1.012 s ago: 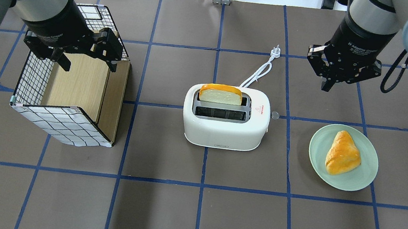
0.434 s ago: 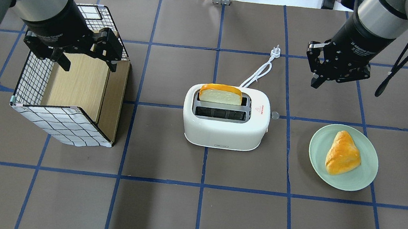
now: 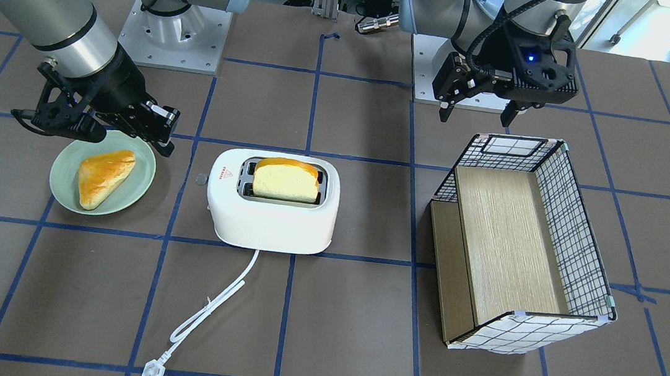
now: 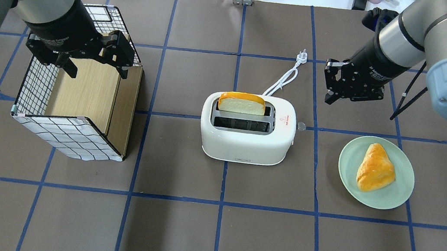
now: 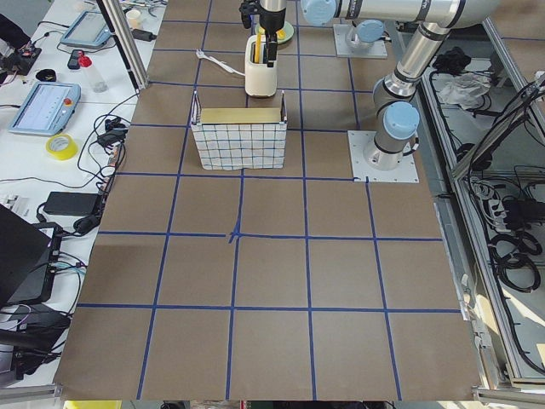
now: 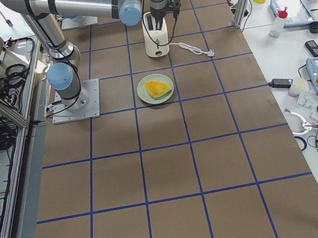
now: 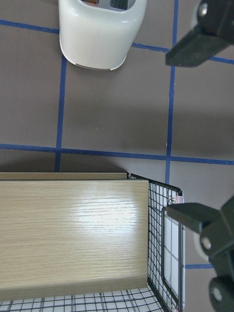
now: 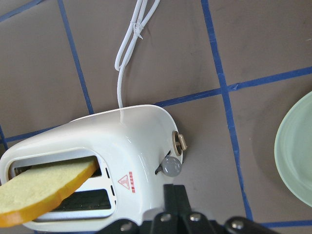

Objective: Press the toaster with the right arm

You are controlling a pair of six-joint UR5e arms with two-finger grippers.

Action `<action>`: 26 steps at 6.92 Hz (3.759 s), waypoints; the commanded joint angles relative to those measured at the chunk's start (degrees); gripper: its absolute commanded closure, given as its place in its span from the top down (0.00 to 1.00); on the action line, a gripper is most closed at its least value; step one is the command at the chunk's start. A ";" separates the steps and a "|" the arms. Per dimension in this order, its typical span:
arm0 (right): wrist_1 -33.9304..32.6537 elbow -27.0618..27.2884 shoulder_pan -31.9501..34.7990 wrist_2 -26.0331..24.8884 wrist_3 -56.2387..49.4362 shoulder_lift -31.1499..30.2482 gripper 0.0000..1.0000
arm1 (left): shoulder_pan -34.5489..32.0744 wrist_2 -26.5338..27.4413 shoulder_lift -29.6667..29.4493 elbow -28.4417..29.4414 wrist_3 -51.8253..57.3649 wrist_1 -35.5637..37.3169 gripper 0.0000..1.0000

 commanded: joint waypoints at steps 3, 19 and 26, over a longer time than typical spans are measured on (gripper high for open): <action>-8.66 9.39 -3.70 8.50 -0.06 0.11 0.00 | 0.00 0.02 0.00 -0.02 0.00 0.00 1.00; -16.05 15.03 -4.07 13.53 -3.13 5.11 0.00 | 0.00 -0.06 0.00 -0.02 0.00 0.00 1.00; -16.58 15.03 -4.15 13.53 -4.27 6.96 0.00 | 0.00 -0.06 0.00 -0.02 0.00 0.00 1.00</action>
